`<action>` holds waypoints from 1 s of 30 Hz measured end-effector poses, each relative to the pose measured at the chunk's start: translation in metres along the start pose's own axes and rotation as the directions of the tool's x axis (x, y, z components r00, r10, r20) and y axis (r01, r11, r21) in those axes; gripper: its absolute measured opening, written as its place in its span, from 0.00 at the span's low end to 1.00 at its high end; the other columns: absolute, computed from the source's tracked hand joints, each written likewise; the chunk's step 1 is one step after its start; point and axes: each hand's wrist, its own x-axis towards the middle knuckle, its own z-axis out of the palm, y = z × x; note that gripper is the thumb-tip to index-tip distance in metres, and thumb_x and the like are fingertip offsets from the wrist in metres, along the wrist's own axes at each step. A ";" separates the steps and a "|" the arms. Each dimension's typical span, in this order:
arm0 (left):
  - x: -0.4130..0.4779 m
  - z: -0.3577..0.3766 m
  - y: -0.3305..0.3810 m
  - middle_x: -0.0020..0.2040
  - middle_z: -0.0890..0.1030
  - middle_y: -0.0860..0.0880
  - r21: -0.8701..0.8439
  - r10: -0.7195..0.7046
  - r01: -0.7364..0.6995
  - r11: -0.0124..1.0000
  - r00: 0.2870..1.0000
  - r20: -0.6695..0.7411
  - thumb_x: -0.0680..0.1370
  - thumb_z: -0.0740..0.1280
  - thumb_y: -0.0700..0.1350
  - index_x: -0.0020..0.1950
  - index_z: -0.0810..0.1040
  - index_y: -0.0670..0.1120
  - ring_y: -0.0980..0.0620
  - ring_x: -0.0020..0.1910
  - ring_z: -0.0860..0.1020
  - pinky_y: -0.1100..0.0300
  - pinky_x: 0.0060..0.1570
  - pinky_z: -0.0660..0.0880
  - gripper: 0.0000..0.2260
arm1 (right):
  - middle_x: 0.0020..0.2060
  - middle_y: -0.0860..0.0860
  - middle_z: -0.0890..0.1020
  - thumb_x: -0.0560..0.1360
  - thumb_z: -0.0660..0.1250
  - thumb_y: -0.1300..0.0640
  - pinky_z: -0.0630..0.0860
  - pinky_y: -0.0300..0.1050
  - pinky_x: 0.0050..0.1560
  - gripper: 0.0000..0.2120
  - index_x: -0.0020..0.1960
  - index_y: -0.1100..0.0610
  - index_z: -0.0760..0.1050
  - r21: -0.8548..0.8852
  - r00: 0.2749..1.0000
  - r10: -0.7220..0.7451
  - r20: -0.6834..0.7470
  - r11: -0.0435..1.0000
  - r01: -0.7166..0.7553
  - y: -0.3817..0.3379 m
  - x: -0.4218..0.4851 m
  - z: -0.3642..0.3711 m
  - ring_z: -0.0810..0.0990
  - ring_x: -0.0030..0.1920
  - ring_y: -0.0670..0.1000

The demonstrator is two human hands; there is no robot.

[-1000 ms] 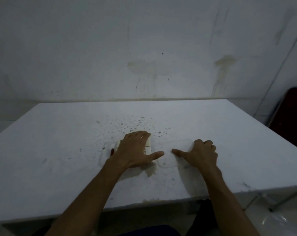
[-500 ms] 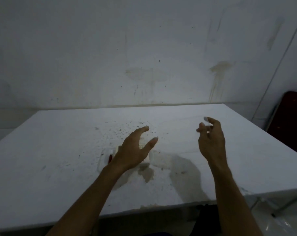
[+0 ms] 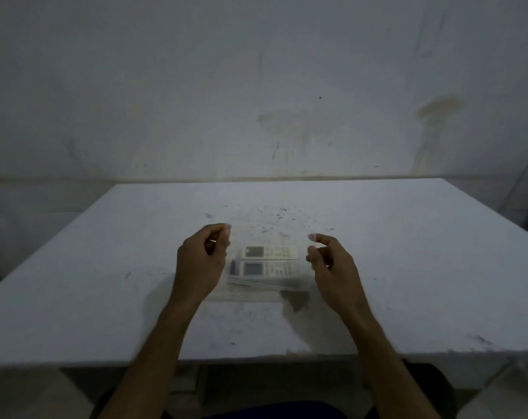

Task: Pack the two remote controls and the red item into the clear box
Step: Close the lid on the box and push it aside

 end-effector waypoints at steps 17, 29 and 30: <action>0.028 0.022 -0.037 0.60 0.83 0.43 0.416 -0.132 0.060 0.907 0.980 0.148 0.83 0.64 0.47 0.62 0.81 0.42 0.49 0.53 0.80 0.58 0.55 0.74 0.13 | 0.60 0.58 0.82 0.84 0.57 0.53 0.78 0.43 0.54 0.16 0.65 0.59 0.77 -0.339 0.998 0.058 -0.026 0.939 -0.064 0.017 0.034 0.033 0.81 0.53 0.53; 0.025 0.043 -0.030 0.82 0.60 0.51 0.527 0.039 -0.441 0.726 0.793 0.608 0.75 0.53 0.75 0.82 0.58 0.52 0.49 0.81 0.57 0.49 0.79 0.50 0.41 | 0.57 0.54 0.82 0.81 0.62 0.55 0.81 0.43 0.47 0.15 0.66 0.55 0.75 -0.269 0.986 0.159 0.052 0.953 -0.140 0.005 0.044 0.021 0.81 0.51 0.53; 0.025 0.042 -0.031 0.82 0.60 0.51 0.533 0.058 -0.458 0.711 0.793 0.606 0.74 0.52 0.76 0.82 0.59 0.52 0.49 0.80 0.58 0.49 0.79 0.51 0.43 | 0.54 0.53 0.83 0.79 0.64 0.55 0.79 0.43 0.46 0.12 0.62 0.53 0.78 -0.260 0.980 0.186 0.073 0.952 -0.161 0.002 0.052 0.017 0.81 0.49 0.52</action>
